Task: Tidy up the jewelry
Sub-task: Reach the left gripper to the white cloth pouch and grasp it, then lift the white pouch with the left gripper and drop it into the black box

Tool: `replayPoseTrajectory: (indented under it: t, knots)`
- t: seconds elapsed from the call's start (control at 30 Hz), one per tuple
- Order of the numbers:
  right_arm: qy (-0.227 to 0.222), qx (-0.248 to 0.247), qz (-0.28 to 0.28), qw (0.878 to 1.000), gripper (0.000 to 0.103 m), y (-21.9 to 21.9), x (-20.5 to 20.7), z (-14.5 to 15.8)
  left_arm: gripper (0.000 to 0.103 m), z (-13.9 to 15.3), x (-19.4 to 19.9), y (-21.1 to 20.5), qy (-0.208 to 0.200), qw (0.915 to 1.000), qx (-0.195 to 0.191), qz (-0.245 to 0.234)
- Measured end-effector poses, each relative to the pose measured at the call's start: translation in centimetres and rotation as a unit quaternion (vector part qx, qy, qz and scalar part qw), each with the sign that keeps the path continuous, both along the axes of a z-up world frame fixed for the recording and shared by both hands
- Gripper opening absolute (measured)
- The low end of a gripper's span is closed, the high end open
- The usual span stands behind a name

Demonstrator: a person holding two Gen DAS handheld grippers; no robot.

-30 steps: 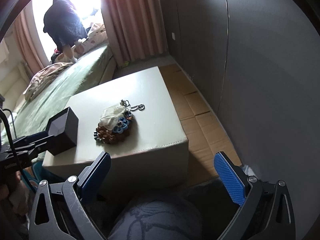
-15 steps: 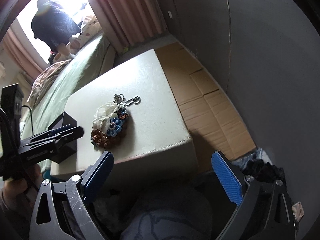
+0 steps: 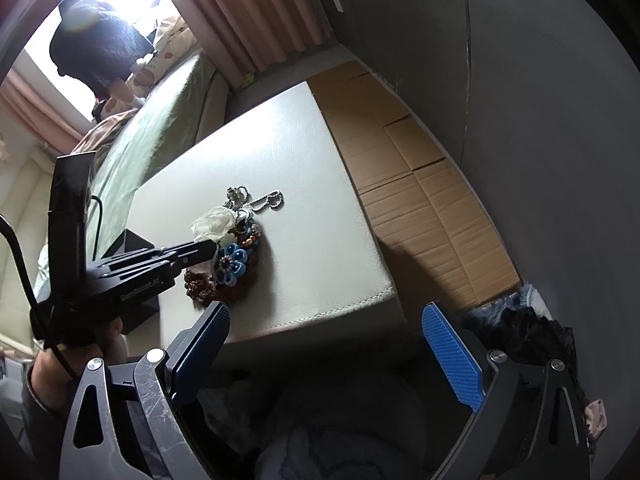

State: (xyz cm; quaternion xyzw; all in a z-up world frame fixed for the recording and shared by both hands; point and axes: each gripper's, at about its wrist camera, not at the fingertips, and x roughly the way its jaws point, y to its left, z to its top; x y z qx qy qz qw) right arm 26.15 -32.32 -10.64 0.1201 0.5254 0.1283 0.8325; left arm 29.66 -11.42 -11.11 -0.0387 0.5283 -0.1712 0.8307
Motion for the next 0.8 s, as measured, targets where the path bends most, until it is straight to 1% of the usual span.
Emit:
replayPoseTrajectory:
  t: [0.03,0.13,0.17,0.2,0.23,0.27,0.3,0.47,0.57,0.63,0.8]
  knots:
    - [0.001,0.002,0.002,1.0,0.098,0.1,0.0,0.0,0.0,0.6,-0.3,0.3,-0.009,0.9999,-0.009,0.0]
    - [0.006,0.011,0.013,1.0,0.096,1.2,0.7,0.0,0.0,2.5,-1.2,1.3,-0.032,0.9995,-0.005,-0.001]
    - [0.009,0.015,0.018,1.0,0.091,1.7,1.0,-0.1,0.0,3.2,-1.4,1.7,-0.039,0.9992,-0.01,0.001]
    - [0.015,0.018,0.023,0.999,0.083,2.2,1.3,-0.2,0.0,3.8,-1.6,2.1,-0.043,0.999,-0.013,0.004]
    - [0.021,0.022,0.027,0.999,0.079,2.6,1.6,-0.3,0.0,4.8,-1.8,2.9,-0.049,0.9985,-0.02,0.012]
    - [0.029,0.027,0.034,0.999,0.072,3.3,2.1,-0.5,0.0,5.3,-1.8,3.3,-0.052,0.9983,-0.022,0.016]
    - [0.032,0.03,0.037,0.998,0.07,3.8,2.3,-0.6,0.0,6.2,-2.0,4.1,-0.057,0.9978,-0.024,0.023]
    - [0.048,0.032,0.053,0.997,0.07,6.4,3.9,-1.2,0.0,9.5,-3.2,7.2,-0.087,0.9948,-0.026,0.046]
    - [0.056,0.019,0.057,0.997,0.07,7.9,4.6,-1.6,0.0,11.0,-4.0,9.1,-0.099,0.9927,-0.032,0.06]
    - [0.066,0.018,0.058,0.996,0.07,8.6,5.0,-2.1,0.0,11.6,-4.4,10.3,-0.107,0.9914,-0.031,0.07]
    - [0.084,-0.01,0.058,0.995,0.07,10.7,5.6,-3.2,0.0,12.0,-4.8,12.7,-0.113,0.9887,-0.027,0.094]
